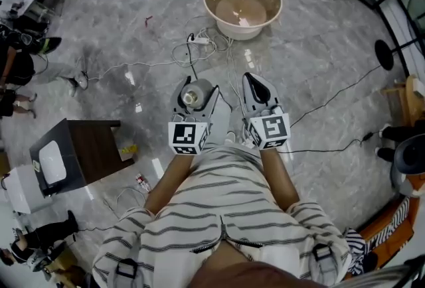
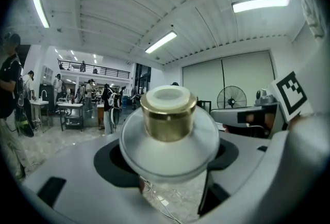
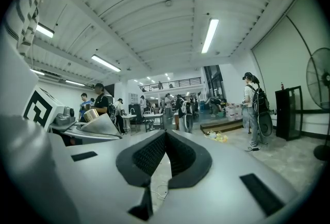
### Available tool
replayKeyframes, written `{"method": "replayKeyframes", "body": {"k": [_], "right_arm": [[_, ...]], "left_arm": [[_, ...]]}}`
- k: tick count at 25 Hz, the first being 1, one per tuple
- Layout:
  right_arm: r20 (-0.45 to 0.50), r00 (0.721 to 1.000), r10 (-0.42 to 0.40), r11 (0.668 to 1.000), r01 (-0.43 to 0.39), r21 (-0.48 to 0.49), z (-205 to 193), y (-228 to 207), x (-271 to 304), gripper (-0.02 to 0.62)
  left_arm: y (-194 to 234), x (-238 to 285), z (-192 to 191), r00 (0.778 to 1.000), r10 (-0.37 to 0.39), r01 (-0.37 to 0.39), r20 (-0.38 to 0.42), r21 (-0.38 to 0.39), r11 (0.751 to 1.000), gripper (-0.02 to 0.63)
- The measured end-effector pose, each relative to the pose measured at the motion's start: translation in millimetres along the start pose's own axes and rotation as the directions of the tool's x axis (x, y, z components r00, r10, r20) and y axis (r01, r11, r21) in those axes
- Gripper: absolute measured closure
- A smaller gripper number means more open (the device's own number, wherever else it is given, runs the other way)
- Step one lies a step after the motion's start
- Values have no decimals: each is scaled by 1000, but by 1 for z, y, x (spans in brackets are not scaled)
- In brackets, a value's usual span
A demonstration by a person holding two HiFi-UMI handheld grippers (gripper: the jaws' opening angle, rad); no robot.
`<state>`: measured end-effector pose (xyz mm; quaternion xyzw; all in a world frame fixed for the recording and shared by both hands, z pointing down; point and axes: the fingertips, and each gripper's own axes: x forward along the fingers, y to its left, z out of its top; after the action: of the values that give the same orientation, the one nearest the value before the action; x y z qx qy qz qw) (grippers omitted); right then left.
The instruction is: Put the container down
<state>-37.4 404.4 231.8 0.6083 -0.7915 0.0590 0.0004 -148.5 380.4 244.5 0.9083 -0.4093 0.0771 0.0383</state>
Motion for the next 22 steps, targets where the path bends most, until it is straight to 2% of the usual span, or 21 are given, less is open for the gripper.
{"method": "replayKeyframes", "body": {"k": [12,22], "right_arm": [[-34,999,20,1000,-19,19,-7,-42,59,586],[-55,997,59,998,-59,13,10,-87,154,586]], "left_arm": [[17,74,-3,999,-19,18,-31,-20,1000,276],[68,166,13,999,8,-10,-37,-54,998,276]]}}
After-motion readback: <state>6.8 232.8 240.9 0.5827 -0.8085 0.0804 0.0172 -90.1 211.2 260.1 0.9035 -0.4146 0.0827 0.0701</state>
